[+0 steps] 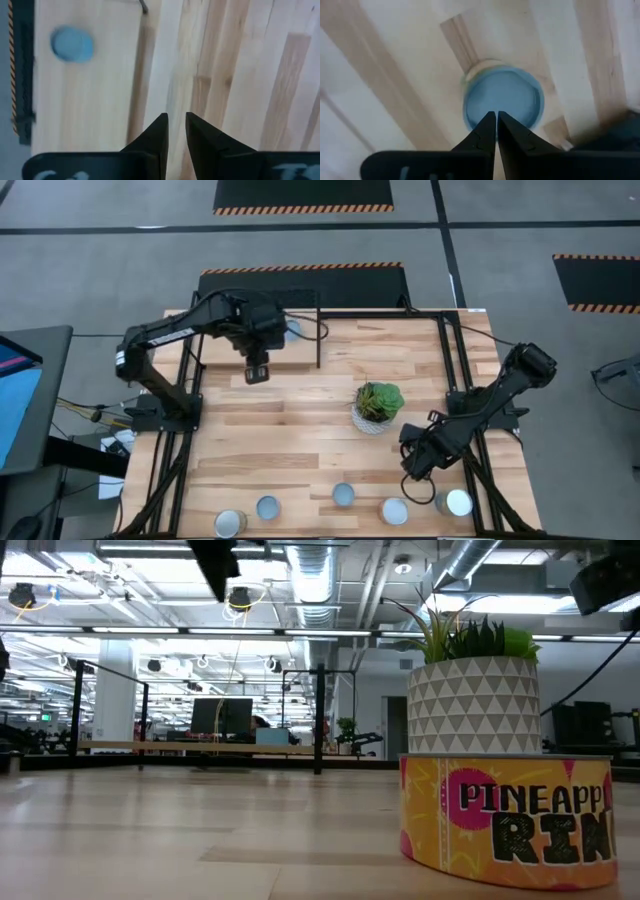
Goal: Pick and place cans onto a shelf
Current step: Adjust the canned goods
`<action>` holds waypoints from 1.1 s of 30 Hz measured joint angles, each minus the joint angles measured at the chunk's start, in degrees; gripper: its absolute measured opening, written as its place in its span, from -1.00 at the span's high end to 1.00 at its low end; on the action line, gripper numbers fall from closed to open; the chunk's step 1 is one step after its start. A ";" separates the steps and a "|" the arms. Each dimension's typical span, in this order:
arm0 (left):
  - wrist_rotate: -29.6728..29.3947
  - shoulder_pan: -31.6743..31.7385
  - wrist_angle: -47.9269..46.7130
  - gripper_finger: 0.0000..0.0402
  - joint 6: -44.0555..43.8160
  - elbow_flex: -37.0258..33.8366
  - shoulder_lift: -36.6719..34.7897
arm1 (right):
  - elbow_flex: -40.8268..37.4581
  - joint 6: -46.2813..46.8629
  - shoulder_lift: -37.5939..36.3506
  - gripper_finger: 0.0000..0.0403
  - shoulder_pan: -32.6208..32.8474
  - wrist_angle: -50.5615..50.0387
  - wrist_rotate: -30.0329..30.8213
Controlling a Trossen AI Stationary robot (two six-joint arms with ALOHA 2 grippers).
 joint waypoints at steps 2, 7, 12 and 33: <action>-0.62 -0.38 0.40 0.73 -1.50 -3.10 -1.90 | -1.00 0.40 0.21 0.79 -0.02 0.16 -0.03; -1.16 -1.01 1.57 0.73 -4.24 -8.26 -4.76 | -1.35 0.63 3.09 0.85 -0.41 0.63 0.17; -1.19 -1.71 3.54 0.73 -4.35 -9.29 -5.20 | -0.82 -7.40 7.17 0.96 -2.45 6.45 -0.24; -2.35 -1.73 4.76 0.73 -2.58 -9.29 -5.20 | 18.36 -6.28 5.51 0.97 5.35 -9.26 -1.21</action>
